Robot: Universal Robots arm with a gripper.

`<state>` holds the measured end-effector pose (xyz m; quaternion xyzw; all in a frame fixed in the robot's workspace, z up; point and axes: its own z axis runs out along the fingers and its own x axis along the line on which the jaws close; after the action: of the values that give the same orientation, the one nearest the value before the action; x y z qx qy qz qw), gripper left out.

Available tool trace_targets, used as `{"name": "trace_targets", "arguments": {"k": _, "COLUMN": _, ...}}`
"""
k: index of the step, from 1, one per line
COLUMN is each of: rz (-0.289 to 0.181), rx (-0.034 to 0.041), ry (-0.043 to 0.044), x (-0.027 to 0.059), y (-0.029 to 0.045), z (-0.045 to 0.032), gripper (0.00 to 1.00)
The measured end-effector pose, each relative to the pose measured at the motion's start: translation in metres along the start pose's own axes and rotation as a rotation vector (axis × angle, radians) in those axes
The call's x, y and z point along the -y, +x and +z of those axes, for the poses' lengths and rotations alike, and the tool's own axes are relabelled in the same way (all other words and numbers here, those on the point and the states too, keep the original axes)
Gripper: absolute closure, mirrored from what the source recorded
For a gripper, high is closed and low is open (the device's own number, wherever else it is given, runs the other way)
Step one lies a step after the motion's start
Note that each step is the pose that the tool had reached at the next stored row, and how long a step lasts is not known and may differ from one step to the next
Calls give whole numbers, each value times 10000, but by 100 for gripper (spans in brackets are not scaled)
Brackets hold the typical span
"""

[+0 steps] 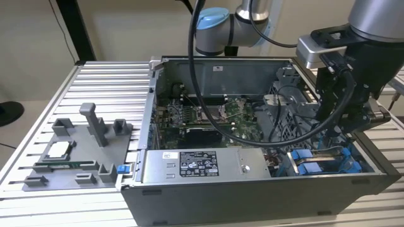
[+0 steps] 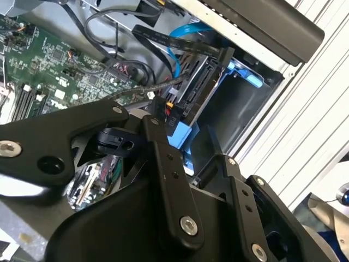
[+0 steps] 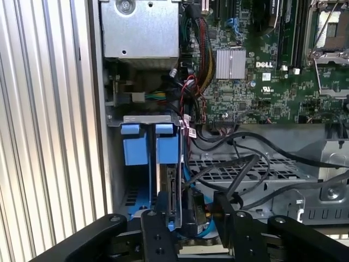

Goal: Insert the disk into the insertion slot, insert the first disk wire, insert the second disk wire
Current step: 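Insert the first disk wire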

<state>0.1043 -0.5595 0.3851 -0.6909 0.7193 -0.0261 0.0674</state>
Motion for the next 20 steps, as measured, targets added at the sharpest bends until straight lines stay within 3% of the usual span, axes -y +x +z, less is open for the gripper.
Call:
{"name": "trace_targets", "arguments": {"k": 3, "rz": 49, "rx": 53, "ry": 1, "x": 0, "y": -3, "z": -1, "gripper": 0}}
{"name": "trace_targets", "arguments": {"k": 20, "rz": 58, "rx": 111, "ry": -2, "x": 0, "y": -3, "z": 0, "gripper": 0}}
